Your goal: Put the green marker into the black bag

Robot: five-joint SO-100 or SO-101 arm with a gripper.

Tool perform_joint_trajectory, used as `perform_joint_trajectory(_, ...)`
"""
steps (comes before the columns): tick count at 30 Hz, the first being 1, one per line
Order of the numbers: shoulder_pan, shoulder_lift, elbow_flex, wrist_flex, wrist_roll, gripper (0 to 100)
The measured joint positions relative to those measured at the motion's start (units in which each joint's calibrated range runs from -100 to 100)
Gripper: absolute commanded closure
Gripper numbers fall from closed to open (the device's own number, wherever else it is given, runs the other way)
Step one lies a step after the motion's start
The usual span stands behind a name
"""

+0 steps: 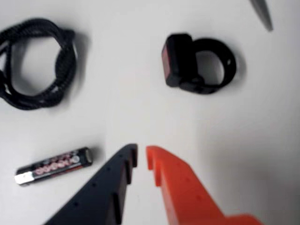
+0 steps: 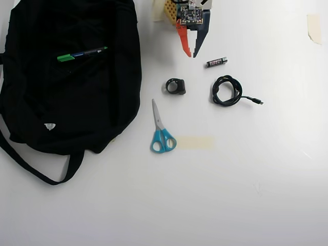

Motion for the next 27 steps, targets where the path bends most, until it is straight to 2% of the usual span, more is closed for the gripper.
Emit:
perform_joint_trajectory(4,0.0,-1.16,3.62,0.0,3.52,98)
perform_joint_trajectory(8,-0.07,-1.33,7.0,0.0,4.54,98)
perform_joint_trajectory(16,0.0,-3.49,13.05,0.17,1.32,98)
perform_joint_trajectory(27,0.0,-3.57,14.07,0.94,1.22,98)
